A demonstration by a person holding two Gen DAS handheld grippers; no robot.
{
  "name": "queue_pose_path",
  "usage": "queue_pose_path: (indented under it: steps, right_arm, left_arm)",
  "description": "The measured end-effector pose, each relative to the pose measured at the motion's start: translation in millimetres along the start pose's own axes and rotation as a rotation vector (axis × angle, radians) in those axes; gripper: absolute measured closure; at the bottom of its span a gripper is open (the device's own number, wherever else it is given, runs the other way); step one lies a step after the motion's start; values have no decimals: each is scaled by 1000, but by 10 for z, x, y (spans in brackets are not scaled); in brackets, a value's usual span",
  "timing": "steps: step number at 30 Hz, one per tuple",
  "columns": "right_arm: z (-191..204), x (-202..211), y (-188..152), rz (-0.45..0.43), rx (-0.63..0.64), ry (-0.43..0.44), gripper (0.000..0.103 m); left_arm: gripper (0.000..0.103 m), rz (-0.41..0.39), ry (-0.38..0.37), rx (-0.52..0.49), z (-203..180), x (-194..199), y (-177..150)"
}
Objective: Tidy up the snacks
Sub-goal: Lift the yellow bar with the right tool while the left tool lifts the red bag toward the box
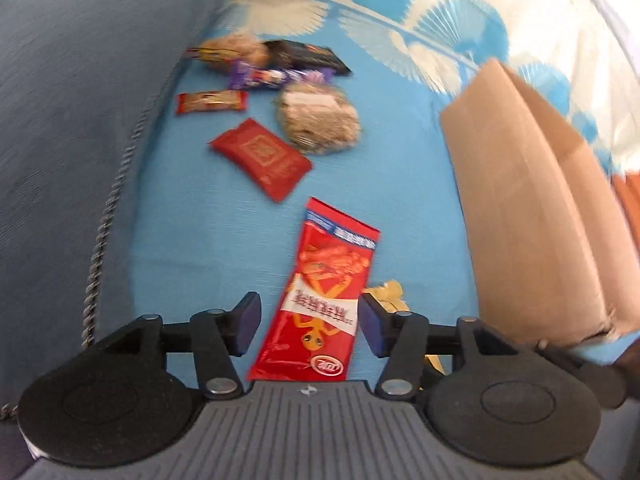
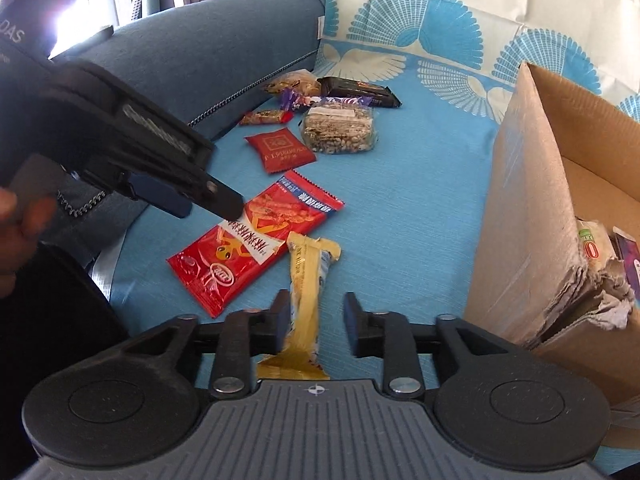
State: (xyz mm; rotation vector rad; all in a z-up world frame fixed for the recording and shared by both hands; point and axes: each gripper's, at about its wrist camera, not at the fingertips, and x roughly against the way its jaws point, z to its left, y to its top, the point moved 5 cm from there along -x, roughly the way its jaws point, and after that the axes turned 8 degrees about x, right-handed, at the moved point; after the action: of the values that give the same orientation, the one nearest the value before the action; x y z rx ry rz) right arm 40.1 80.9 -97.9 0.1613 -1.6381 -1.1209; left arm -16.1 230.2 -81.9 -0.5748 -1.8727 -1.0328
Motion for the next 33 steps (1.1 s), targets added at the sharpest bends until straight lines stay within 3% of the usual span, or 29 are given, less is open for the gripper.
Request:
queue_pose_path:
  steps: [9, 17, 18, 20, 21, 23, 26, 33]
  right_arm:
    - [-69, -77, 18, 21, -31, 11, 65]
    - [-17, -168, -2, 25, 10, 6, 65]
    - [-12, -181, -5, 25, 20, -1, 67]
    - [1, -192, -24, 32, 36, -5, 86]
    - [7, -196, -27, 34, 42, -4, 88]
    - [16, -184, -22, 26, 52, -6, 90]
    - [2, -155, -11, 11, 48, -19, 92]
    - [-43, -88, 9, -4, 35, -47, 92]
  left_arm:
    - [41, 71, 84, -124, -254, -241, -33]
    - [41, 55, 159, -233, -434, -393, -79]
    - [41, 54, 168, -242, -452, -397, -85]
    - [41, 51, 182, -262, -478, -413, -94]
    - [41, 50, 185, -266, -483, -418, -93]
    - [41, 48, 186, -265, -482, -421, -88]
    - [51, 30, 181, -252, -472, -388, -81]
    - [52, -51, 144, -147, -336, -162, -34]
